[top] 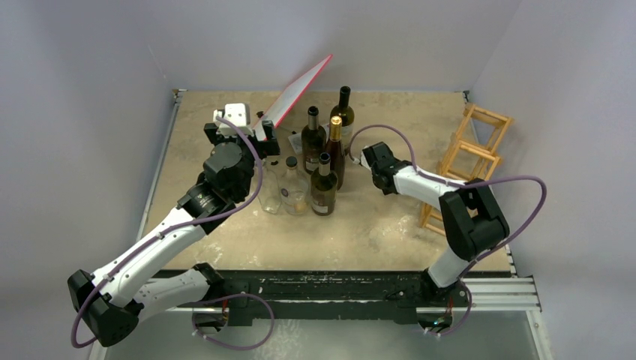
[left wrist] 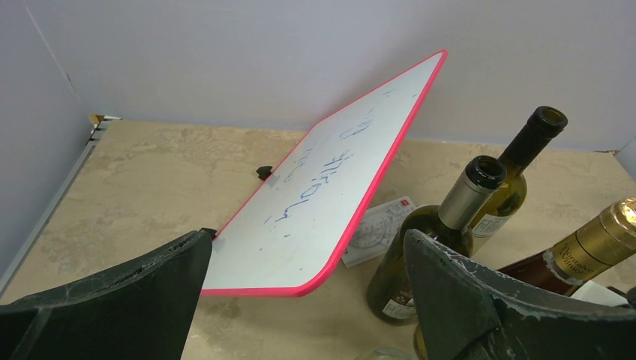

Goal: Take the wine bottle off the wine rack

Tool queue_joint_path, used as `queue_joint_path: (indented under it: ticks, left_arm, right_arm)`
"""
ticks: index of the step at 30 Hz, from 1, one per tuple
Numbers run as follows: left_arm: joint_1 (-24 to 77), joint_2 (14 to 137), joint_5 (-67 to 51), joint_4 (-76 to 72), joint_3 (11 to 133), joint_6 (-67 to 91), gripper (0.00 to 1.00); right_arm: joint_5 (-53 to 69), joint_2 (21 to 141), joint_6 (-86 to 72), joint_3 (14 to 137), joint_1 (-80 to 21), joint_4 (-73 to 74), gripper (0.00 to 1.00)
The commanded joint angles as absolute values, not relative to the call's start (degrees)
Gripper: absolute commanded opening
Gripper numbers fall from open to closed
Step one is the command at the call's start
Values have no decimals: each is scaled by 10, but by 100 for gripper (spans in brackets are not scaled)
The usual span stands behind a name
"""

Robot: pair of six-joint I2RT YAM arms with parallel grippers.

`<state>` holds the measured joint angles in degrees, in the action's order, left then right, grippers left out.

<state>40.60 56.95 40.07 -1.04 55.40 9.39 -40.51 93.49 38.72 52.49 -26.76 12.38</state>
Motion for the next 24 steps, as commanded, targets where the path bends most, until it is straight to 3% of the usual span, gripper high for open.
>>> queue_joint_path:
  ticks: [1, 24]
  left_arm:
    - [408, 555, 403, -24, 571, 91, 100]
    - [408, 552, 404, -24, 571, 90, 100]
  right_arm:
    - [-389, 962, 365, 594, -273, 112, 0]
    - [-316, 937, 323, 706, -273, 71, 0]
